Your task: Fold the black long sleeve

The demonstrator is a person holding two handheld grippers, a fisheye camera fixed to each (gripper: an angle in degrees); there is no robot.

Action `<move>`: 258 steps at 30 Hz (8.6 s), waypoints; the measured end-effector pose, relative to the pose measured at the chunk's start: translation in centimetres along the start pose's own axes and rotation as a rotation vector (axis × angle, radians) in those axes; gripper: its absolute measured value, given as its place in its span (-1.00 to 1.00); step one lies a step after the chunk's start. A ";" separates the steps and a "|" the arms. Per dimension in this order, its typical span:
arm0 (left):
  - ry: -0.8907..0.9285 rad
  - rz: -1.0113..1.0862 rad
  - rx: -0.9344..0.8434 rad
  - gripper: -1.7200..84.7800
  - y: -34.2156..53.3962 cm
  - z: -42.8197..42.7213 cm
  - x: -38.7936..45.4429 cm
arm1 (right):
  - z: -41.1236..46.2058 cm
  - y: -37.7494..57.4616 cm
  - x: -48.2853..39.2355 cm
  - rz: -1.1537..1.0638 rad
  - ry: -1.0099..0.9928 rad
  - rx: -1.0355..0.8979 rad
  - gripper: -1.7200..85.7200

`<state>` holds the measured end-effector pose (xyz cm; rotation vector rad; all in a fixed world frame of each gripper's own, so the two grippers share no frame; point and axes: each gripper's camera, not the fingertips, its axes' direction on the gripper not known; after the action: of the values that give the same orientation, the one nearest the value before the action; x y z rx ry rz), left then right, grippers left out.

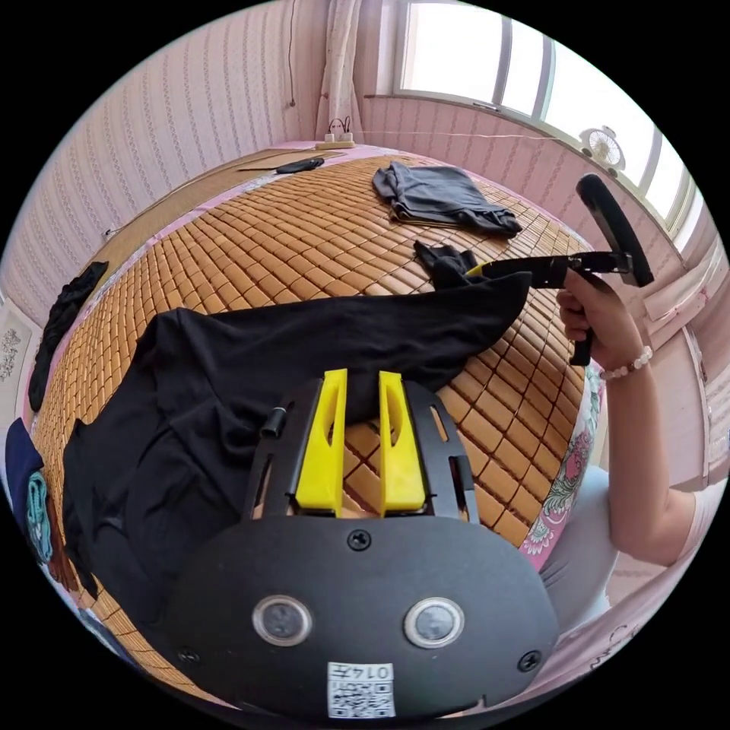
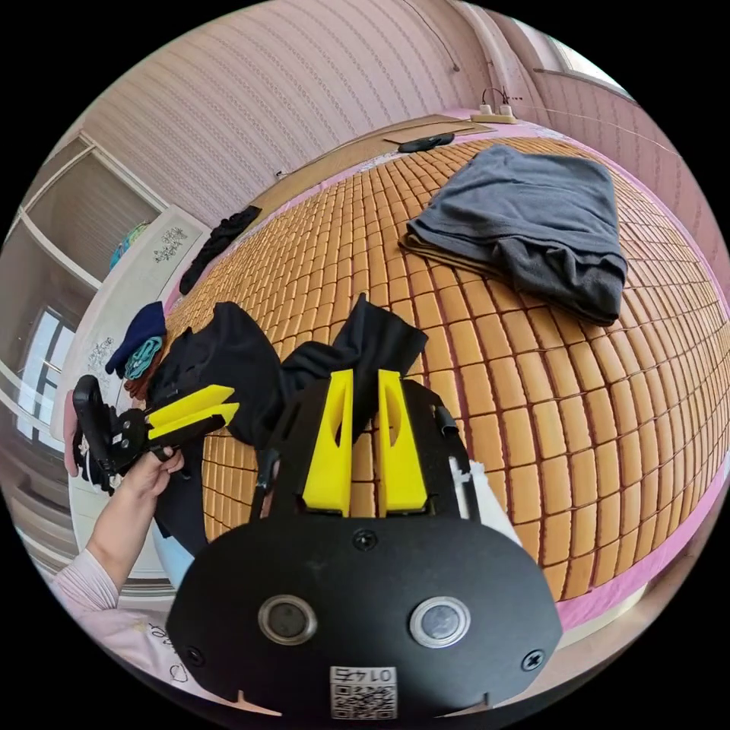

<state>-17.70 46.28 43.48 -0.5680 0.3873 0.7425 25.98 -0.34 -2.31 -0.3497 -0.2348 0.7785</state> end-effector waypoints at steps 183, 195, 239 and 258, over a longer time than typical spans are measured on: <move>-0.380 -0.824 0.680 -0.98 42.3 -59.2 -26.8 | 71.7 15.5 -69.5 -1.334 -0.528 -0.362 -0.77; -0.423 -0.932 0.692 -0.98 44.9 -64.1 -27.0 | 91.8 6.8 -58.3 -0.920 0.261 -0.376 -0.96; -0.540 -0.992 0.610 -0.73 47.2 -67.3 -24.0 | 93.7 23.3 -69.9 -1.609 -0.522 -0.453 -0.97; -0.504 -0.965 0.636 -0.70 47.3 -66.9 -20.7 | 91.3 19.4 -65.9 -1.513 -0.490 -0.416 -0.96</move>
<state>-74.68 23.12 -14.48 0.0815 -0.1469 -0.1974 -62.31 -14.86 68.67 -0.2645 -0.9785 -0.7189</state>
